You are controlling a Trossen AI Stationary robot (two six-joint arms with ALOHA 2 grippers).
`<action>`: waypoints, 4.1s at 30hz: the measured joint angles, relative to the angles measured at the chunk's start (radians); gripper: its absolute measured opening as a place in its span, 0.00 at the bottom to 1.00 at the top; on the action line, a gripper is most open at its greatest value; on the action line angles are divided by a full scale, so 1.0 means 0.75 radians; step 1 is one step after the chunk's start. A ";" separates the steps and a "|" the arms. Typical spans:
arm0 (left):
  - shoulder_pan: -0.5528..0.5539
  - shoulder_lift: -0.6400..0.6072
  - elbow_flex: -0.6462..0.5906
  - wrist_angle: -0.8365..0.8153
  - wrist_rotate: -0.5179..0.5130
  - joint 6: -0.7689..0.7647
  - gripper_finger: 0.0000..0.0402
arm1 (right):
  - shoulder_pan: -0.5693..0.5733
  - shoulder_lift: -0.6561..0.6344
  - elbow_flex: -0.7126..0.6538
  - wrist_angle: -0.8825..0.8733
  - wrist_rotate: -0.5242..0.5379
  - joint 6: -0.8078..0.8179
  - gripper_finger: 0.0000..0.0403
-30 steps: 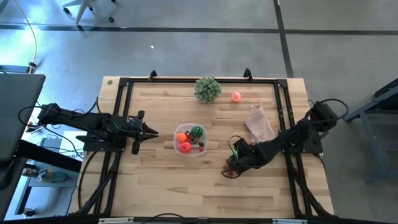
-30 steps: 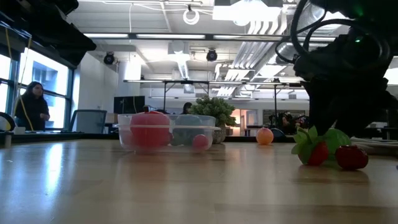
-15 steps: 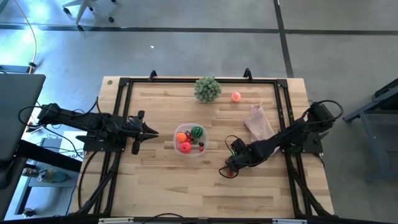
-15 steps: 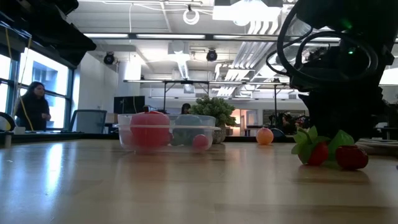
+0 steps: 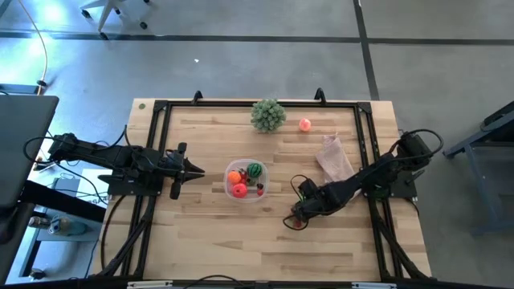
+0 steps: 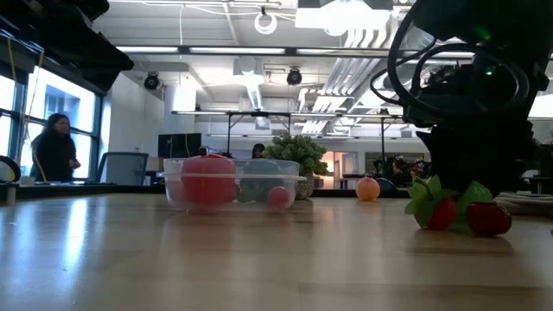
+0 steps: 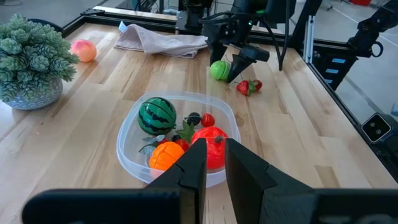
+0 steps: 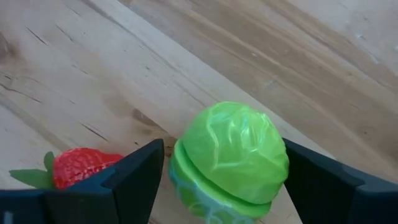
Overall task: Pick and placing Produce into tupperware
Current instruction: Put the green cabbage into the transparent bin, then put the right red cherry into the transparent bin
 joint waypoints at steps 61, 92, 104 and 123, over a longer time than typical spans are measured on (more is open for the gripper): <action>0.000 0.000 0.000 0.001 0.000 0.000 0.12 | -0.334 0.081 0.444 0.398 0.185 -1.175 0.57; 0.000 0.000 0.000 0.000 0.000 0.000 0.12 | -0.427 0.364 0.444 0.671 -0.051 -1.315 0.57; 0.000 0.000 0.000 0.000 0.000 0.000 0.12 | -0.418 0.364 0.444 0.671 -0.019 -1.337 0.57; 0.000 0.000 0.000 0.000 0.000 0.000 0.12 | -0.410 0.364 0.444 0.688 0.004 -1.375 0.68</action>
